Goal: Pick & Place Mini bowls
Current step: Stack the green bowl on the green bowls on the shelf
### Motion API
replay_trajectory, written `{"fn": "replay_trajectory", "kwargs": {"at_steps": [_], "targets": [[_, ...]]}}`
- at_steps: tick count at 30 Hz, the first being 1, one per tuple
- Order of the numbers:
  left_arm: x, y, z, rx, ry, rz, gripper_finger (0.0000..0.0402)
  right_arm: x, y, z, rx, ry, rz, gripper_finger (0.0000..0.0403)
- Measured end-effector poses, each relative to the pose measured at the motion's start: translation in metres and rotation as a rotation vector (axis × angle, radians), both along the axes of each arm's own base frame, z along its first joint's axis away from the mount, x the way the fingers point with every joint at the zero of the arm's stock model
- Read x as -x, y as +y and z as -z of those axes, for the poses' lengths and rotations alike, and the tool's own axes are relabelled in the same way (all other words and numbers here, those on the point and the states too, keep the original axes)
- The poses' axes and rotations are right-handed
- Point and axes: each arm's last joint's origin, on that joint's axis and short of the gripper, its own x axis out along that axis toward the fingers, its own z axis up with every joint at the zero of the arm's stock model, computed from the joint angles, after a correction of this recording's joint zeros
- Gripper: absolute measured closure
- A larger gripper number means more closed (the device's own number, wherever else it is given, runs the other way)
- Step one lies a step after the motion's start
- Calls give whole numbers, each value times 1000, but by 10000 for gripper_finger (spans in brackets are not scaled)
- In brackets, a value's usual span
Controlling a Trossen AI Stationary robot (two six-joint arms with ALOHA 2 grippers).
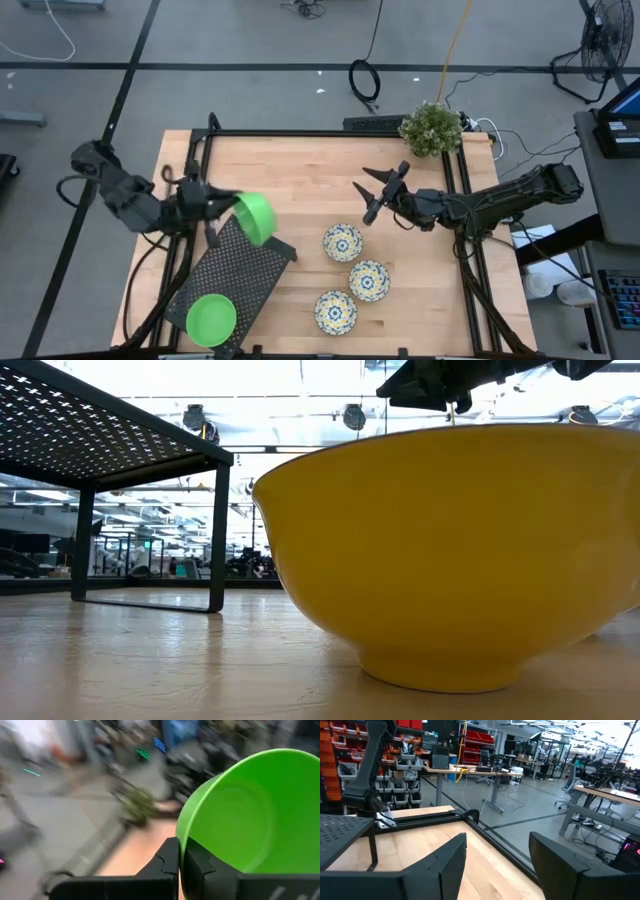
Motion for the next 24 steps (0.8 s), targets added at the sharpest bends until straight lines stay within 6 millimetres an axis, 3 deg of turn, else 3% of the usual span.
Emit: {"fn": "replay_trajectory", "kwargs": {"at_steps": [5, 10, 18, 24], "targets": [[-5, -4, -16, 204, 340, 219, 399, 0, 0, 1, -16, -2, -1, 197], [-10, -23, 3, 331, 811, 415, 399, 0, 0, 1, -15, 2, -3, 197], [-14, -48, 18, 581, 1020, 216, 399, 0, 0, 0, -3, -4, -3, 197], [-14, -76, 31, 562, 1078, 147, 399, 0, 0, -5, 32, -20, -1, 197]]}}
